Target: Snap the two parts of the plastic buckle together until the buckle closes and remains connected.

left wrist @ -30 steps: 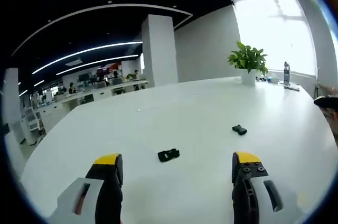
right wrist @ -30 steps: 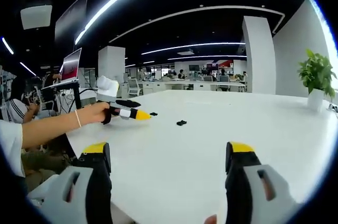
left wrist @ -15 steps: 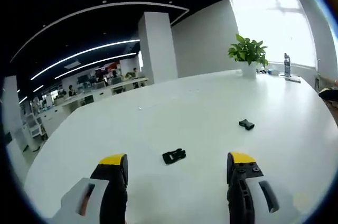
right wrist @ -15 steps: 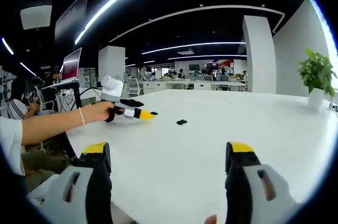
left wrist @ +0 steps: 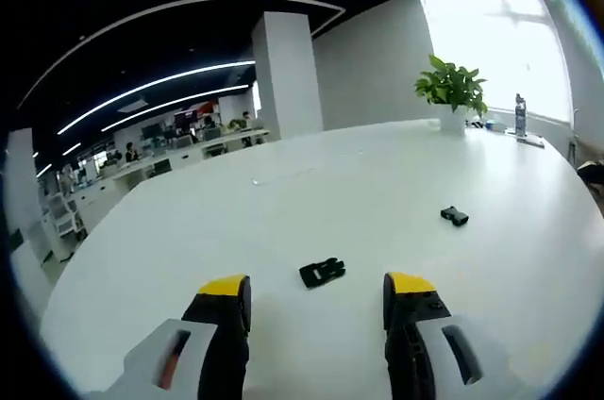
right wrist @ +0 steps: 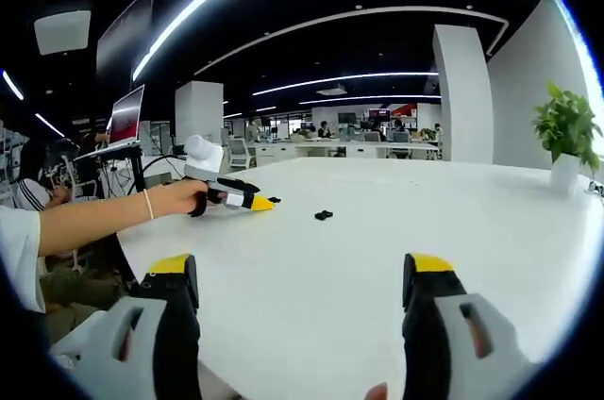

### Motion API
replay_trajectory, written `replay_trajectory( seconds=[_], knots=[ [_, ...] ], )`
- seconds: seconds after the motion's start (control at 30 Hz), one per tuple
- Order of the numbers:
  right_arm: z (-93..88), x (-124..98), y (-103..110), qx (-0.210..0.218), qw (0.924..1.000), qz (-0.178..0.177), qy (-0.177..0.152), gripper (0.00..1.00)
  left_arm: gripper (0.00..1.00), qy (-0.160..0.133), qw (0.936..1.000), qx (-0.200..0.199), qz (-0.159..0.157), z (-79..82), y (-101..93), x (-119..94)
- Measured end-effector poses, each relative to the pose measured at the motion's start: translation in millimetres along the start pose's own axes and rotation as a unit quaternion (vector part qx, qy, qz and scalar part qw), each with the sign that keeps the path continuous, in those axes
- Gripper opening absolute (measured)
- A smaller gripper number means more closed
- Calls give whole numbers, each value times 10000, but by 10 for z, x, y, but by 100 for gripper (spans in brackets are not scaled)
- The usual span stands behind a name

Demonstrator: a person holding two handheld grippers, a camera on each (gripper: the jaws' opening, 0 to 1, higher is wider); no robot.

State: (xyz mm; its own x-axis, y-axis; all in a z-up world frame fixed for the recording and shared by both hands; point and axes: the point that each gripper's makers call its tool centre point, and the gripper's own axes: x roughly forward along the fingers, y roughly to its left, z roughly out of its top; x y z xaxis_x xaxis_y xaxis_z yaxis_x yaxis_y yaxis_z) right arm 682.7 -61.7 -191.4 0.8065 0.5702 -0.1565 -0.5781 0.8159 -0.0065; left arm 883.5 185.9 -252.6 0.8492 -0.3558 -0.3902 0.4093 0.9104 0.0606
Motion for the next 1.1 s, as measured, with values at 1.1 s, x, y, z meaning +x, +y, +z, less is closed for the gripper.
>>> replay_trajectory(
  seconds=[1.1],
  knots=[
    [11, -48, -6, -54, 10000, 16, -31, 90, 21, 53, 9997, -13, -235, 7, -125, 118]
  ],
)
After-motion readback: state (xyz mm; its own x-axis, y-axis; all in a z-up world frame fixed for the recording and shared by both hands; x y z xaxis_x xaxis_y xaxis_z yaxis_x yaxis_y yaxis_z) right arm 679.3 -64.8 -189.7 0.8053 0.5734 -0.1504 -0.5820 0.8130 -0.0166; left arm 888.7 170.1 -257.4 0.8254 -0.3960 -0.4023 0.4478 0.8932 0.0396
